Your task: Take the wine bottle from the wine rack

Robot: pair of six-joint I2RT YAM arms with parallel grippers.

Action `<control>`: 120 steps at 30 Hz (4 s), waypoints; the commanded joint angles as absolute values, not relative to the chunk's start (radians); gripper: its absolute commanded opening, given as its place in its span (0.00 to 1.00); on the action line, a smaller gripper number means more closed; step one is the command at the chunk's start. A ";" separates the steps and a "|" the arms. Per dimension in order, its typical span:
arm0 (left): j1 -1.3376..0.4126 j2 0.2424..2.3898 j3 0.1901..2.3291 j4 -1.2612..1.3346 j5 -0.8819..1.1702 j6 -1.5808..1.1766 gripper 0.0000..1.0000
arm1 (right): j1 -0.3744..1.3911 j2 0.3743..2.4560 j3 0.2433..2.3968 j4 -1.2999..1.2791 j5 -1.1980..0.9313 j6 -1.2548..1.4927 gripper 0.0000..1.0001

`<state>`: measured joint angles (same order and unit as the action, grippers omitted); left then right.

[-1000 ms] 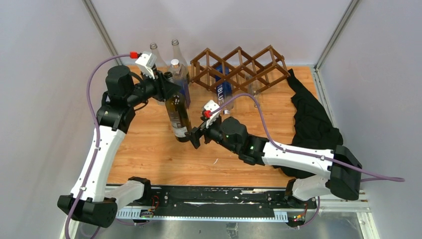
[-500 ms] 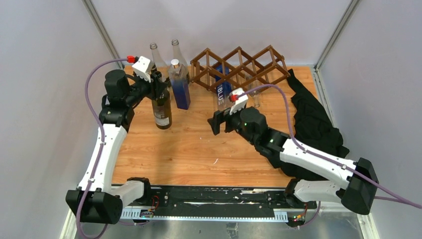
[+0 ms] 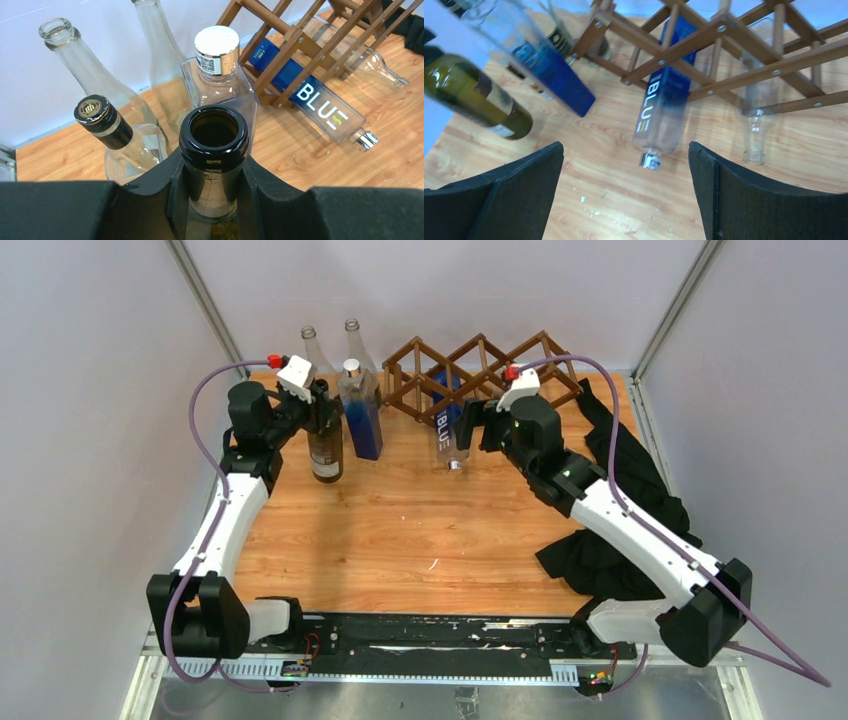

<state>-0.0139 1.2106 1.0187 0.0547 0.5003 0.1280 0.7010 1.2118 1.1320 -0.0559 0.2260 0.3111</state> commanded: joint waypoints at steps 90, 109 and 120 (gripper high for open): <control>0.102 1.107 1.196 -0.326 0.631 0.241 1.00 | 0.200 1.417 1.442 -0.350 0.103 0.505 0.93; 0.101 1.081 1.164 -0.305 0.628 0.176 1.00 | 0.616 1.469 1.057 0.029 0.373 0.597 0.90; 0.102 1.070 1.161 -0.306 0.646 0.164 1.00 | 0.557 1.719 1.168 0.012 0.441 0.592 0.93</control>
